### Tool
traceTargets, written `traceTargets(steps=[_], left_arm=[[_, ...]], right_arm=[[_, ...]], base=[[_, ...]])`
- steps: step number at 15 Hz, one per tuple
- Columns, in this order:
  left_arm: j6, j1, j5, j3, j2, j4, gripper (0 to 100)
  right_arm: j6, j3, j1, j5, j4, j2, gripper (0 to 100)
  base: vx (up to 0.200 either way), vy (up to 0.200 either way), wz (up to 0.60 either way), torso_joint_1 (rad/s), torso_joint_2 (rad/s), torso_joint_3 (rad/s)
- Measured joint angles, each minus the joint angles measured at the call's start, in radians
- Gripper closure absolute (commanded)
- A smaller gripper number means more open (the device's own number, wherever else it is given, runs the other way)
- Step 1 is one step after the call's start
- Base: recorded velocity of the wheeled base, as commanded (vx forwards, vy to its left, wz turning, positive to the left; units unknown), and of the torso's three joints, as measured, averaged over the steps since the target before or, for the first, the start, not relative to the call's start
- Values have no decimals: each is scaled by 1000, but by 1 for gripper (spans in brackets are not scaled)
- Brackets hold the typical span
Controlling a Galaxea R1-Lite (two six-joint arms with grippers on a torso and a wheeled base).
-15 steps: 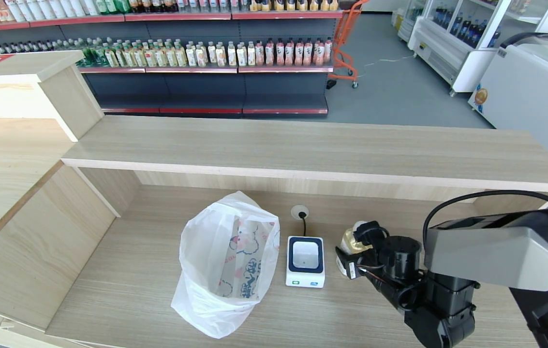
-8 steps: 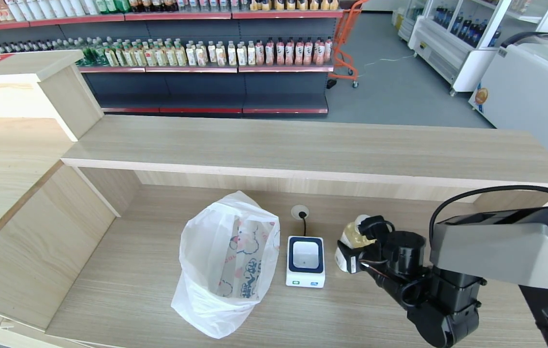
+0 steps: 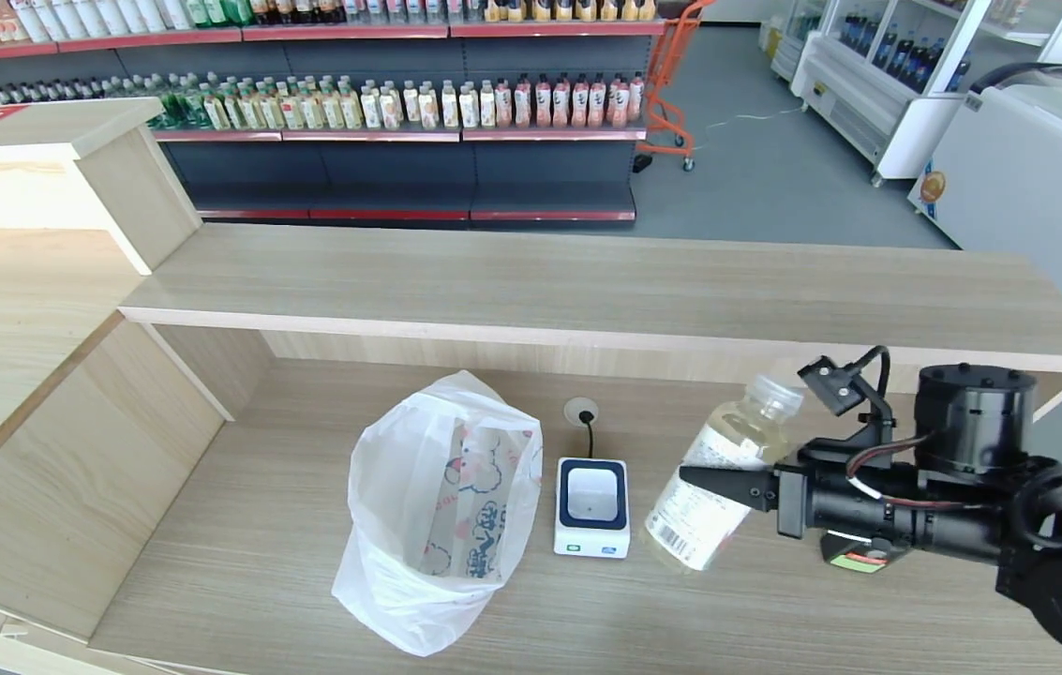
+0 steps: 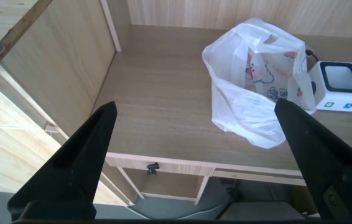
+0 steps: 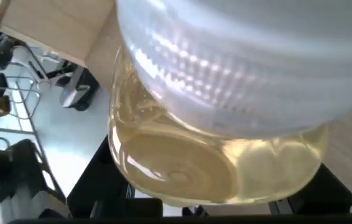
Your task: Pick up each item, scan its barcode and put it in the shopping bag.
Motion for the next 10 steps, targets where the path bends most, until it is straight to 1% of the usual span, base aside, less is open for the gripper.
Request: traceTargets(steps=[1, 3, 5, 10], left_arm=[[0, 0, 0, 0, 0, 0, 0], [0, 0, 0, 0, 0, 0, 0], [0, -1, 0, 0, 0, 0, 0], [0, 0, 0, 0, 0, 0, 0]], right_arm=[[44, 4, -24, 103, 45, -75, 100], [110, 13, -37, 223, 79, -190, 100], [119, 32, -14, 266, 93, -258, 100], [113, 90, 83, 270, 107, -331, 100]], base=[[0, 0, 0, 0, 0, 0], [0, 0, 0, 0, 0, 0], [0, 0, 0, 0, 0, 0], [0, 0, 0, 0, 0, 0]])
